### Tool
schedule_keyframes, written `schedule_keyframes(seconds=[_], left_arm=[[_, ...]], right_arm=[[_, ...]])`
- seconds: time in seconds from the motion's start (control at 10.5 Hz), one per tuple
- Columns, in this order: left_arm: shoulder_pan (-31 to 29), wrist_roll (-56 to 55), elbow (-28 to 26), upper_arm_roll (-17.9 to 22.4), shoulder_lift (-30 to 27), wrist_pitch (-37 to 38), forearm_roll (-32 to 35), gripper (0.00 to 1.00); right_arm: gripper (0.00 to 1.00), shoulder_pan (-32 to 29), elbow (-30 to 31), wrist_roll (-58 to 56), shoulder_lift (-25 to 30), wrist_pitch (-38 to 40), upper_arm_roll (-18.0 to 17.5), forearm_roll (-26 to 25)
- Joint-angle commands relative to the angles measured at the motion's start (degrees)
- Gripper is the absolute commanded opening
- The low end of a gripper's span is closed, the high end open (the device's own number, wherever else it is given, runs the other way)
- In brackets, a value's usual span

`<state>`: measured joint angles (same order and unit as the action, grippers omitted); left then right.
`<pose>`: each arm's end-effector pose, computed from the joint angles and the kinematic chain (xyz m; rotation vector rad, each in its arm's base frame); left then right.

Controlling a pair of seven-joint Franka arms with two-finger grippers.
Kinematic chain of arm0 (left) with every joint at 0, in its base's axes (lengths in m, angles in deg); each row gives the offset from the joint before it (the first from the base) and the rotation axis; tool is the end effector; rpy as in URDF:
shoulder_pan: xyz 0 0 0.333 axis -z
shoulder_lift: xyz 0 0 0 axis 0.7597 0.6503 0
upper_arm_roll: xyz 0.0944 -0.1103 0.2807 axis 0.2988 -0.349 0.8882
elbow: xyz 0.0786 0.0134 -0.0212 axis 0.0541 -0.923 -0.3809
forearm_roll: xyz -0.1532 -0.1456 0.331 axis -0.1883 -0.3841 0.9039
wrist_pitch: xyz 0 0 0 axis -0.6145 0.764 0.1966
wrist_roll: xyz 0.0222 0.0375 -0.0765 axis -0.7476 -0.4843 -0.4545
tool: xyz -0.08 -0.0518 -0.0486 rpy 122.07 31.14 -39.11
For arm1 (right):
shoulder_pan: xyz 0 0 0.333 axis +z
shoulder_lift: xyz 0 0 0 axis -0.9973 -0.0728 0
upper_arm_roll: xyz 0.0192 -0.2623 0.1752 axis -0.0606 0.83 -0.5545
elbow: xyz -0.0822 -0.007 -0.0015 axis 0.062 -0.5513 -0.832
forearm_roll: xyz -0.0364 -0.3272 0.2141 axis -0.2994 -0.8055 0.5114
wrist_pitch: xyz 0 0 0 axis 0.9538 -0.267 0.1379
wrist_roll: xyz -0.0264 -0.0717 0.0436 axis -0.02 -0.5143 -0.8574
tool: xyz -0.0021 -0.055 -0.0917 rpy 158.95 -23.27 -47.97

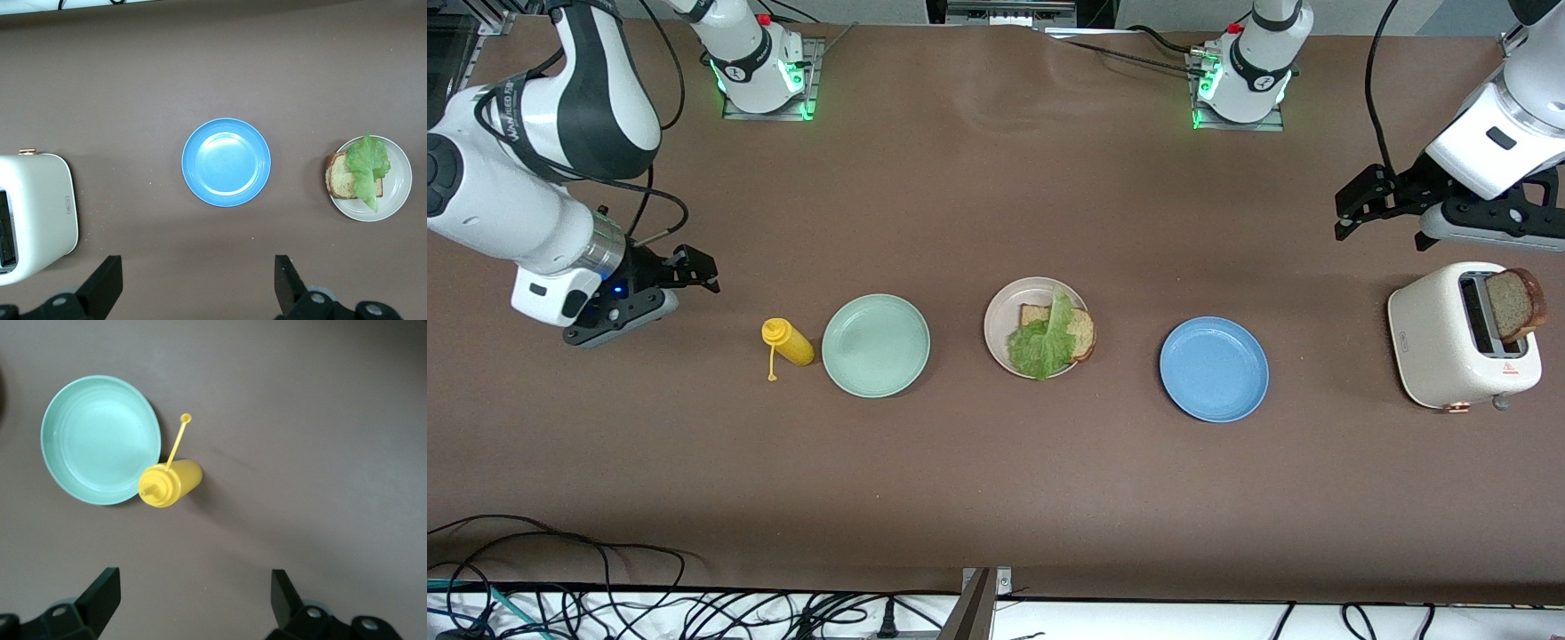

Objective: Make sandwich on beige plate with both arms
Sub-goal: 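Reach and grasp the yellow squeeze bottle with the right gripper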

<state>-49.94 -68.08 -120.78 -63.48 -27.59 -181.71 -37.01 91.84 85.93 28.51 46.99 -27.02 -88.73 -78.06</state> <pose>0.5593 -0.0710 0.6165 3.1058 -0.1640 0.1130 0.5974 0.0695 0.4290 -2.9346 -0.7850 -0.0231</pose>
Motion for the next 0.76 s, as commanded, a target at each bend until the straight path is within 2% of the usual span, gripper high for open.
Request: schedule_keyframes(seconds=[0.0, 0.29, 0.48, 0.67], left_arm=[[-0.3, 0.3, 0.6, -0.2, -0.5, 1.1, -1.4, 1.00], [-0.2, -0.1, 0.5, -0.3, -0.4, 1.1, -1.4, 1.00], [-0.2, 0.0, 0.5, -0.3, -0.4, 1.1, -1.4, 1.00], [-0.2, 0.0, 0.5, -0.4, -0.3, 1.0, -1.5, 1.00]], right_arm=[[1.00, -1.3, 7.3, -13.0, 2.3, -7.2, -1.2, 2.6], [1.00, -2.8, 12.7, -26.4, 1.0, -14.3, -1.1, 12.0], [1.00, -3.6, 14.1, -33.9, -0.3, -16.3, -0.9, 19.2], [1.00, -4.3, 14.1, -45.1, -4.0, -19.1, -0.6, 26.0]])
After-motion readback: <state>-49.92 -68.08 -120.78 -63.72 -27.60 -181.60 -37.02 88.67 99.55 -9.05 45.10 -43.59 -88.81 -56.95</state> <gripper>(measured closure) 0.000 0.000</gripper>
